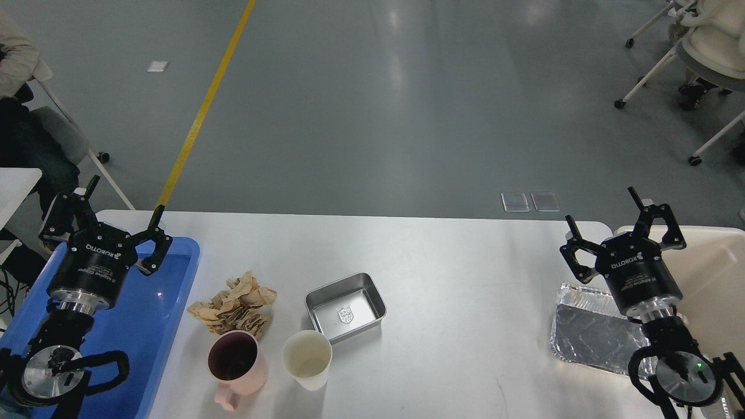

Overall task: Tidy desktop
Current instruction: 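Move the left gripper down toward the pink mug, then grasp the pink mug by its rim with the left gripper, then lift the pink mug and lower it into the blue tray, then release the mug and withdraw the left gripper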

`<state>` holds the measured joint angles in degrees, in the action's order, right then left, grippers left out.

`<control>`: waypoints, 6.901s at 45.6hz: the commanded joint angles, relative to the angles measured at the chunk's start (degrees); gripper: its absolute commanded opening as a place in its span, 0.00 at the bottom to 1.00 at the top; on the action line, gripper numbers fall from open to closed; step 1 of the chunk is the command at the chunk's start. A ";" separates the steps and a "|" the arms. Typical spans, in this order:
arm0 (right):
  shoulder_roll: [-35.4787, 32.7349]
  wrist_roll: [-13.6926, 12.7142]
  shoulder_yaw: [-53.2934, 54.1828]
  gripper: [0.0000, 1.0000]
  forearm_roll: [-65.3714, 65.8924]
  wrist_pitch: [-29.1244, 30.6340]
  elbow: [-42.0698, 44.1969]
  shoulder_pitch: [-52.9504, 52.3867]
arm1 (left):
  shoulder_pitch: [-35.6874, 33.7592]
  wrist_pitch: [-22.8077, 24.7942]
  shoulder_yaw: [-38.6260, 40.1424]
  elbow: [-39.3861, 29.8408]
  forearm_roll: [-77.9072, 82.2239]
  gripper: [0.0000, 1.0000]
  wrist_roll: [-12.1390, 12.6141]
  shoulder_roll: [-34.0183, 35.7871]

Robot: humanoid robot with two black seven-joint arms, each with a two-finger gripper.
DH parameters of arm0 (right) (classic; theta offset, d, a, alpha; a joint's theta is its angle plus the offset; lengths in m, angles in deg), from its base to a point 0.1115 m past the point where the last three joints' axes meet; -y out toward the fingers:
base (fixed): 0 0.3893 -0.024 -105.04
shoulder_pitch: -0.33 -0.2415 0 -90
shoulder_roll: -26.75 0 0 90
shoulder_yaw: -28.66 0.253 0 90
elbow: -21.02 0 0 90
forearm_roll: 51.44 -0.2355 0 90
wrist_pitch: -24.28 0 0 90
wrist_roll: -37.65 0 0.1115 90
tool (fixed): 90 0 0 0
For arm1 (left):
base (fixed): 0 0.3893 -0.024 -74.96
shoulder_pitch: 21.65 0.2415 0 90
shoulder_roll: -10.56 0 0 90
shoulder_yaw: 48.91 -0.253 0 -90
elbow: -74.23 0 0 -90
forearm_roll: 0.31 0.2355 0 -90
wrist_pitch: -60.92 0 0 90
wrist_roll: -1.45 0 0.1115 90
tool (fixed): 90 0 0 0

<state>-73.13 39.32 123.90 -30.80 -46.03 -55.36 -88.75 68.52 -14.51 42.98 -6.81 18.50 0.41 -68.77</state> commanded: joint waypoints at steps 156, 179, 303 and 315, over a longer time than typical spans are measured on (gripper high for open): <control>-1.81 0.08 -0.22 1.00 0.02 2.27 0.35 -0.30 | -16.52 1.78 -61.38 -10.55 77.08 0.88 1.21 44.17; -1.89 0.08 0.30 1.00 0.02 3.33 0.35 -0.13 | -17.05 3.53 -63.41 -7.38 77.87 0.27 6.31 39.43; -0.84 0.09 0.31 1.00 0.02 3.33 -0.17 -0.39 | 3.35 1.86 -40.65 -0.79 67.41 0.79 4.55 55.16; -0.75 0.08 -0.13 1.00 0.02 3.33 -0.44 -0.92 | -4.04 1.86 -35.90 -9.92 67.15 0.79 -3.61 60.52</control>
<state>-73.93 39.42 123.94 -30.79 -42.70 -55.56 -89.48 67.14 -12.51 4.46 -11.96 85.70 1.10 -9.73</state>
